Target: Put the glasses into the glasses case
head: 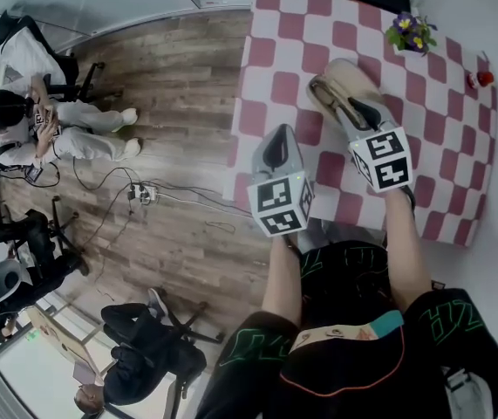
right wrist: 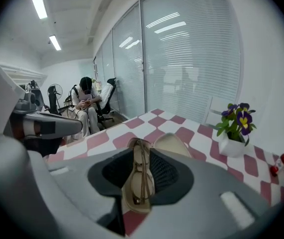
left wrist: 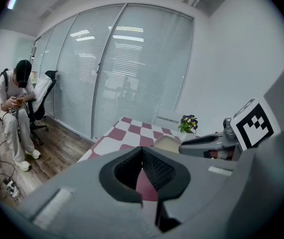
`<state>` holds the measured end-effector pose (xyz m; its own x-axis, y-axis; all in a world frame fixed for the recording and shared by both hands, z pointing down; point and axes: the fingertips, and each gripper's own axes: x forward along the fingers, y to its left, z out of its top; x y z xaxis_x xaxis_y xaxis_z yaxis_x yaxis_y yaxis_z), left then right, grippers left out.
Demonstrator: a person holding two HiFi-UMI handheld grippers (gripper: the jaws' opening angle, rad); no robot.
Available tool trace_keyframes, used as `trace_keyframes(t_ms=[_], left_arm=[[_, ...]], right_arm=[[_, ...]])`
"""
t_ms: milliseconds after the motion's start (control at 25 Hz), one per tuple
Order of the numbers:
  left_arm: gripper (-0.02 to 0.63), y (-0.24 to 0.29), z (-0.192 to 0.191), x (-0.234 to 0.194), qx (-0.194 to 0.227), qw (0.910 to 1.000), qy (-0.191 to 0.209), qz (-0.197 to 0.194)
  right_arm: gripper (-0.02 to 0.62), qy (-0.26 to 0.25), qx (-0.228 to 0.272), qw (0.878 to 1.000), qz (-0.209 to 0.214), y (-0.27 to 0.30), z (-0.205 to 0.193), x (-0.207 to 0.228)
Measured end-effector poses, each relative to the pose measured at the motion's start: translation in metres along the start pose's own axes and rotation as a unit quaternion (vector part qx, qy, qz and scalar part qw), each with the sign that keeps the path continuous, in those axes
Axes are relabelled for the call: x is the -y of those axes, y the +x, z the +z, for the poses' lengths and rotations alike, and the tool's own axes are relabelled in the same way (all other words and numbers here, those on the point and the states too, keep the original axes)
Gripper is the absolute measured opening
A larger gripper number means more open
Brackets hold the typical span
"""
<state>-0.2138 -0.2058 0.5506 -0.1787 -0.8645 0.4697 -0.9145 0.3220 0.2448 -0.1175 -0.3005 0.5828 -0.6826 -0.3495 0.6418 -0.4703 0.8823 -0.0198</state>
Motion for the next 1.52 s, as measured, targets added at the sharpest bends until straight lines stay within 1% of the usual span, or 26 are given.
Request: trace_keyframes(t_ms=[280,480,600,720,800,920,1040,1160,1320,1440,1520], left_arm=[[0.009,-0.014,0.023,0.021,0.033,0.9991,0.026,-0.009],[0.009,-0.026,0.046,0.037,0.072,0.9963,0.04,-0.023],[0.009,-0.033,0.059,0.049,0.088,0.9943,0.053,-0.027],[0.009,-0.038,0.073,0.06,0.104,0.992,0.065,-0.031],[0.009,-0.04,0.083,0.067,0.115,0.9902,0.072,-0.035],[0.009,-0.042,0.097,0.079,0.13,0.9873,0.083,-0.039],[0.009,-0.045,0.112,0.089,0.144,0.984,0.099,-0.031],[0.009,-0.046,0.127,0.102,0.164,0.9797,0.112,-0.031],[0.009,-0.053,0.155,0.12,0.191,0.972,0.128,-0.049],[0.009,-0.06,0.174,0.132,0.203,0.9667,0.14,-0.068],[0.009,-0.06,0.178,0.14,0.207,0.9648,0.144,-0.073]], right_arm=[[0.109,0.012,0.058,0.998,-0.019,-0.03,0.018,0.015],[0.107,0.026,0.112,0.993,-0.039,-0.058,0.037,0.032],[0.098,0.025,0.137,0.989,-0.047,-0.076,0.046,0.039],[0.09,0.026,0.158,0.985,-0.065,-0.095,0.054,0.05],[0.06,0.028,0.174,0.981,-0.074,-0.107,0.061,0.058],[0.047,0.028,0.199,0.976,-0.083,-0.128,0.071,0.067],[0.02,0.024,0.219,0.97,-0.098,-0.149,0.077,0.079],[0.006,0.027,0.246,0.962,-0.119,-0.172,0.083,0.097],[0.005,0.027,0.276,0.95,-0.146,-0.205,0.102,0.112],[0.005,0.03,0.28,0.945,-0.167,-0.225,0.11,0.118],[0.005,0.031,0.283,0.942,-0.179,-0.234,0.11,0.126]])
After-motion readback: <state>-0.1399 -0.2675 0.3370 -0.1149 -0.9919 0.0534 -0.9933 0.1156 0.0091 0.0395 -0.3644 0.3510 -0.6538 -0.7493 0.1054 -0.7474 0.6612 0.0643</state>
